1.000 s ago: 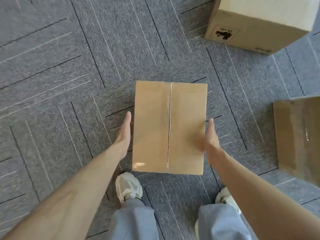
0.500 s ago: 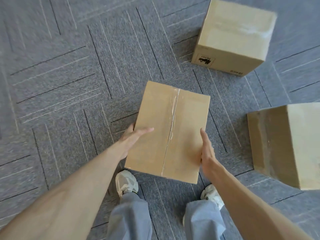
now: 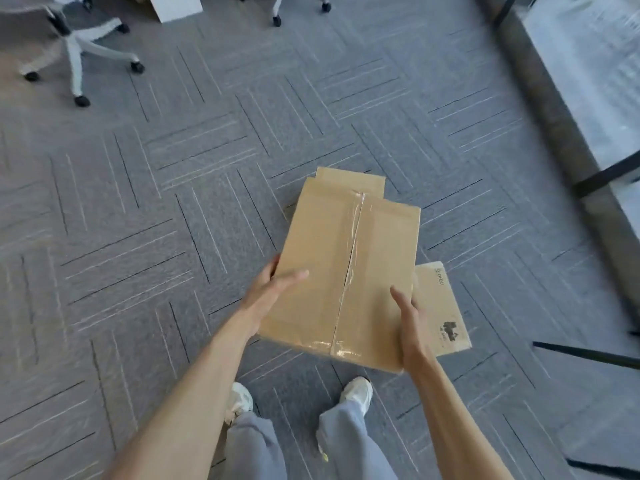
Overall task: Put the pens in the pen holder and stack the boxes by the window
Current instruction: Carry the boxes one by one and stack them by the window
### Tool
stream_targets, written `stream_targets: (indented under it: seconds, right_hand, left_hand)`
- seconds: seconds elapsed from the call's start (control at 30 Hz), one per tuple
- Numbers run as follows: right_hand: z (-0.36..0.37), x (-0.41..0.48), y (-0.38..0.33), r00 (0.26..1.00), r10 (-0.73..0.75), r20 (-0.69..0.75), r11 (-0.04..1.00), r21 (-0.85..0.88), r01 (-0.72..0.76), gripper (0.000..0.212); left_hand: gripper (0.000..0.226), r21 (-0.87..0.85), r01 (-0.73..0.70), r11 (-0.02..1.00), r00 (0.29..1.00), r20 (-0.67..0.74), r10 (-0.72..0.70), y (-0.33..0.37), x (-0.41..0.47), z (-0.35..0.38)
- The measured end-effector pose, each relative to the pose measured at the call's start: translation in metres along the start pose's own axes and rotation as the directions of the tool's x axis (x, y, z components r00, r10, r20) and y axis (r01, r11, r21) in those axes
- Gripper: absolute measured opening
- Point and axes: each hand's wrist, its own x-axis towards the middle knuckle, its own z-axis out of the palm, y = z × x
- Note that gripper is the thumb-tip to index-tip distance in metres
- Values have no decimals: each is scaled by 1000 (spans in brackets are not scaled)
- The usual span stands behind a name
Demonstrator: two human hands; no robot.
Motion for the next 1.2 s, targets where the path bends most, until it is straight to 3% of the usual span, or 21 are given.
stream_targets:
  seconds: [0.2,0.37,0.5,0.67,0.83,1.0,1.1,1.2]
  right_hand:
    - [-64,-69,-74,995,-92,-28,987,128,94,25]
    - [-101,-121,-106,982,-131,-138,958,237,161,31]
    - [-125,-167,-106,946,-160,-282,930,278,240,30]
    - [-156,-223,-82,841,-177,-511,884,293,364,34]
    - [-182,-277,-40,709,-74,-701,874,296,384,33]
    - [-210,-318,14,597,28,-801,856,328,400,40]
    - [-235,-339,48,519,104,-848,833,360,421,54]
    - [-272,-358,78,465,163,-870,800,393,455,51]
  left_hand:
    - [93,26,-120,992,990,72,118,82,-73,36]
    - [84,31,-224,974,960,180,215,118,-111,62]
    - [73,47,-280,959,897,369,244,140,-134,84]
    - [80,110,-313,943,793,578,196,147,-146,127]
    - [87,181,-346,921,663,742,103,131,-175,188]
    - [81,261,-449,855,532,847,20,106,-212,253]
    - [91,292,-498,817,482,876,-20,89,-238,300]
    - [86,295,-552,780,420,907,-45,71,-271,352]
